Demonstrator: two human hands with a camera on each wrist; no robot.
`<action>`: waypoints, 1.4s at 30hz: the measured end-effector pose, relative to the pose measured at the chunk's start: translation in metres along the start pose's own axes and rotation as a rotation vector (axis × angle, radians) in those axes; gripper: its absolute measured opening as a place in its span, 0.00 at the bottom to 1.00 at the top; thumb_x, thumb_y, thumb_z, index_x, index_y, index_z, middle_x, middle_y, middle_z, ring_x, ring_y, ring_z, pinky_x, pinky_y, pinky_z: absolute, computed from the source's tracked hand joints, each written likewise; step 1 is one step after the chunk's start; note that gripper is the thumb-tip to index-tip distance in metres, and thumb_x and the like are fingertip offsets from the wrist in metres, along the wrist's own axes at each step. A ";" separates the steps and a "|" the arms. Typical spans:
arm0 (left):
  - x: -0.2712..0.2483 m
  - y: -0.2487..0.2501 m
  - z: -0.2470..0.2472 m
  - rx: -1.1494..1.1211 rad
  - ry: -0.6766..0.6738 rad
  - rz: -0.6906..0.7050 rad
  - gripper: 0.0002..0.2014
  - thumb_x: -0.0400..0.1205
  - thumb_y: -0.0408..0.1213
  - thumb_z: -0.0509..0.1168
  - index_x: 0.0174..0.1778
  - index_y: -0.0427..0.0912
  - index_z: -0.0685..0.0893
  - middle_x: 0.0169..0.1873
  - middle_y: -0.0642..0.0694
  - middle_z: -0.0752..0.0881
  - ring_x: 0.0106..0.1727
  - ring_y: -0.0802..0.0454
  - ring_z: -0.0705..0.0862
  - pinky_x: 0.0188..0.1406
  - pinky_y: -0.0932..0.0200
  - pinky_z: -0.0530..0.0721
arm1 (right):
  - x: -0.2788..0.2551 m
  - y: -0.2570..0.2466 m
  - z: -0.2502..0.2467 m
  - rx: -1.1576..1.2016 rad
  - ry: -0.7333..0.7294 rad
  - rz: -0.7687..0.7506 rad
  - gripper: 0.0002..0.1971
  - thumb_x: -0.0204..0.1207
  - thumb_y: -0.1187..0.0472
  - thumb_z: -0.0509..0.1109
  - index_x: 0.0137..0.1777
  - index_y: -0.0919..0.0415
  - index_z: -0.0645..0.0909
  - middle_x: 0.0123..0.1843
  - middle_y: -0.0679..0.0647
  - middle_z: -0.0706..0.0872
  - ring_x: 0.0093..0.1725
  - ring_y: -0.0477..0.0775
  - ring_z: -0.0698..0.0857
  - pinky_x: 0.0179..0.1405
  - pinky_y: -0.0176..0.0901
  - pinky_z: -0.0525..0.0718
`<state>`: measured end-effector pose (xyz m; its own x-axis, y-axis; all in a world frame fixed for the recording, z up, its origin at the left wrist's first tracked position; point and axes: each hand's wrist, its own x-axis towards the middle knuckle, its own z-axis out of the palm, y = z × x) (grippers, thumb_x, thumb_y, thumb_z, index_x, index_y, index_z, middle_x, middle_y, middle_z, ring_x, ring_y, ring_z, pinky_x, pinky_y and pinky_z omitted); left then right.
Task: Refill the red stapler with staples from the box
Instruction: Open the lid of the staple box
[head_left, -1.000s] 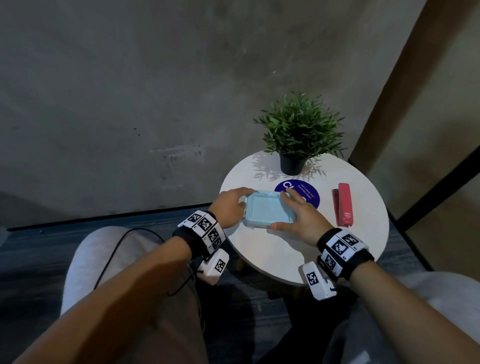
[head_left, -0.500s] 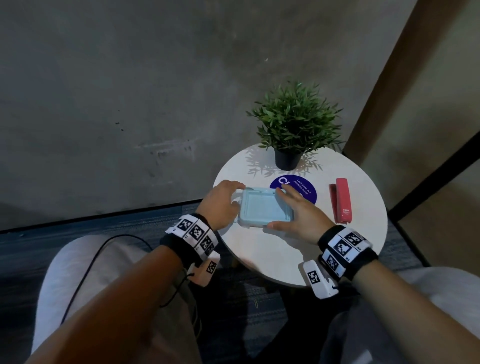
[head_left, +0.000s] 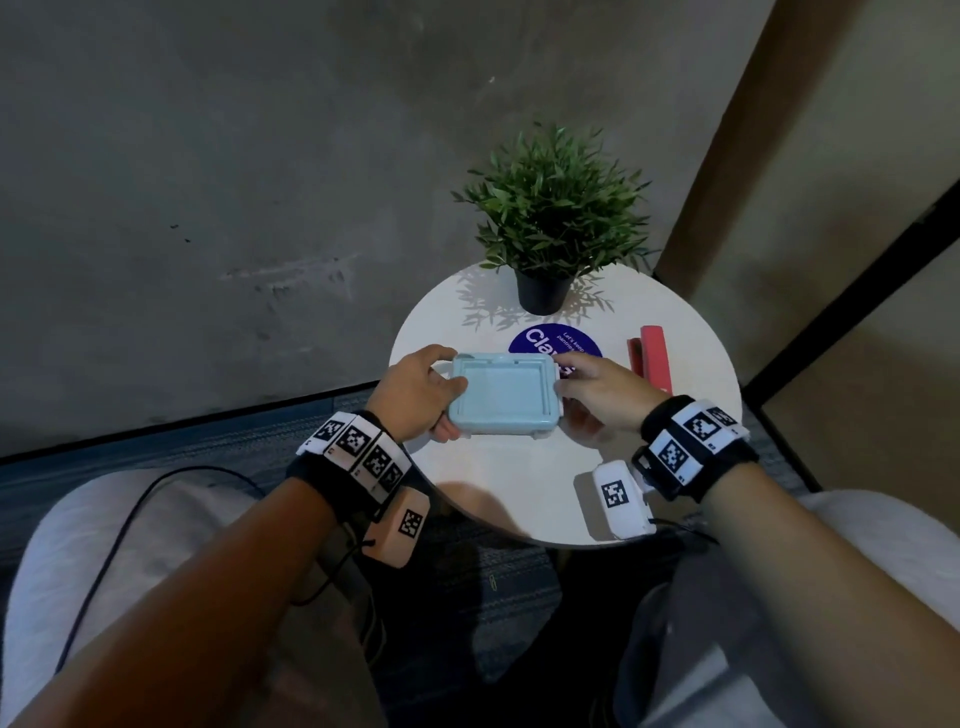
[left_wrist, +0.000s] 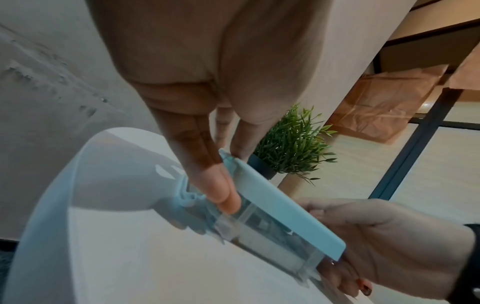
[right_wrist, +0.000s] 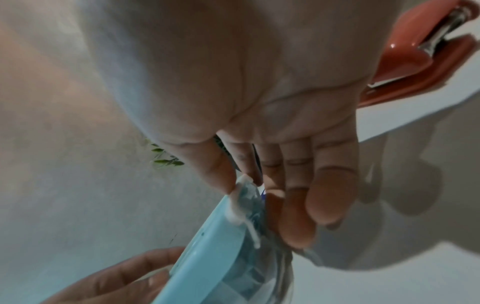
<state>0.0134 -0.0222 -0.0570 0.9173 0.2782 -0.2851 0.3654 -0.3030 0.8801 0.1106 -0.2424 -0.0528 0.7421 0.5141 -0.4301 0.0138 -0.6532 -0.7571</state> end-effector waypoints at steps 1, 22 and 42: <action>-0.001 0.001 0.000 -0.012 -0.003 -0.007 0.15 0.84 0.33 0.65 0.67 0.41 0.76 0.33 0.37 0.85 0.34 0.23 0.89 0.35 0.24 0.87 | 0.000 0.000 0.000 0.007 -0.003 -0.003 0.17 0.86 0.62 0.60 0.73 0.52 0.76 0.43 0.52 0.89 0.30 0.44 0.88 0.23 0.30 0.79; -0.001 0.000 0.000 0.179 0.030 0.011 0.16 0.84 0.38 0.64 0.67 0.45 0.76 0.36 0.44 0.84 0.37 0.31 0.91 0.38 0.40 0.90 | 0.005 0.017 0.005 -0.398 -0.027 -0.002 0.50 0.71 0.51 0.73 0.87 0.40 0.46 0.71 0.54 0.84 0.65 0.59 0.84 0.66 0.55 0.82; 0.027 0.026 0.007 1.111 -0.339 0.398 0.46 0.65 0.61 0.75 0.76 0.47 0.65 0.63 0.45 0.76 0.62 0.45 0.74 0.58 0.48 0.80 | 0.006 0.018 0.011 -0.391 -0.030 -0.067 0.49 0.63 0.41 0.83 0.82 0.46 0.63 0.74 0.48 0.82 0.67 0.56 0.82 0.66 0.53 0.80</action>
<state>0.0490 -0.0285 -0.0444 0.9299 -0.2123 -0.3004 -0.1654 -0.9708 0.1739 0.1084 -0.2449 -0.0739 0.7114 0.5748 -0.4045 0.3200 -0.7773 -0.5417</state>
